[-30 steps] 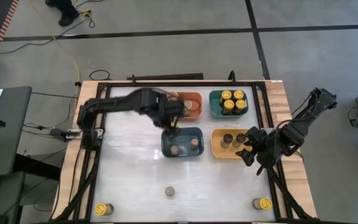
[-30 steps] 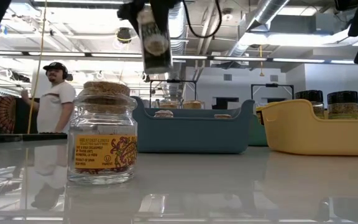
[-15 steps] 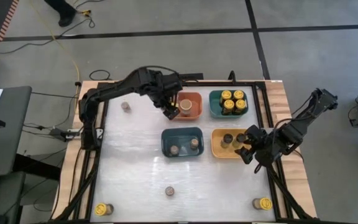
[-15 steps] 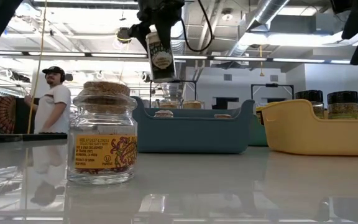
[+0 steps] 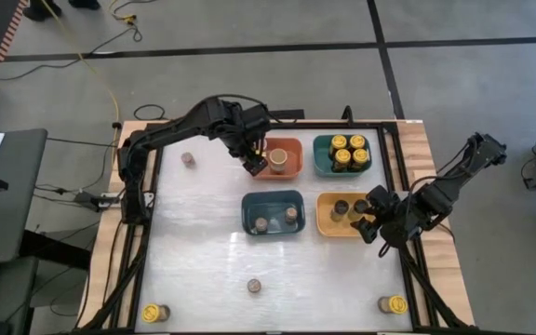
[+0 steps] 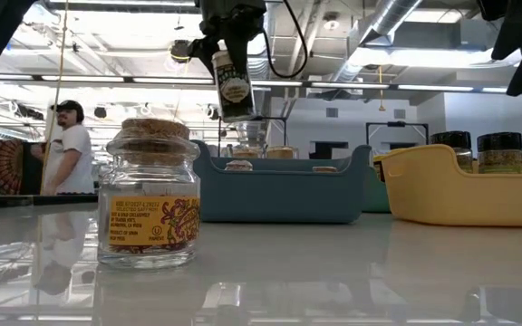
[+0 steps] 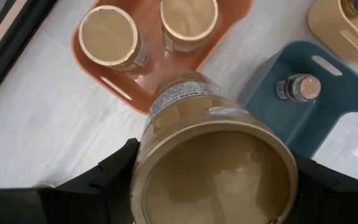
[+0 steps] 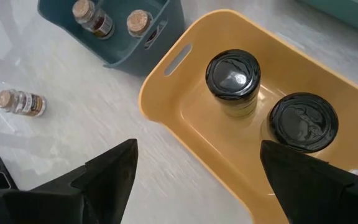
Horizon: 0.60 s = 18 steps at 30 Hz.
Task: Sort spices by type
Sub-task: Put the gold spice bottle into the orange bin
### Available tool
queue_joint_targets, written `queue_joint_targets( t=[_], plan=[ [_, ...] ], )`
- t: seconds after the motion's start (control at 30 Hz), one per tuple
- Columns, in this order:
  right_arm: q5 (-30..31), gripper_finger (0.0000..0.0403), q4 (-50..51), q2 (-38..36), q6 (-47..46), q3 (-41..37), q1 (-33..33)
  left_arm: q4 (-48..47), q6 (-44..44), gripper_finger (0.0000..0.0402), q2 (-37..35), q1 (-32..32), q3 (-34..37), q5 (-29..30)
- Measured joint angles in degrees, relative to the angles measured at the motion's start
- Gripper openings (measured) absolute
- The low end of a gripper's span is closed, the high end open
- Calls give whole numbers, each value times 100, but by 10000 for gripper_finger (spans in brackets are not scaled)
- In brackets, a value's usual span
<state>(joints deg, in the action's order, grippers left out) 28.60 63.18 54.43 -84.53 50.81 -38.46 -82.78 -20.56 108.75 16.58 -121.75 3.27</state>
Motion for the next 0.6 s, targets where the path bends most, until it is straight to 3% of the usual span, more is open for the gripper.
queue_joint_targets(
  t=[0.6],
  plan=[
    [0, 365, -67, 0, -2, 0, 0, -2, -9, 271, 0, 2, 4, 4]
  ],
)
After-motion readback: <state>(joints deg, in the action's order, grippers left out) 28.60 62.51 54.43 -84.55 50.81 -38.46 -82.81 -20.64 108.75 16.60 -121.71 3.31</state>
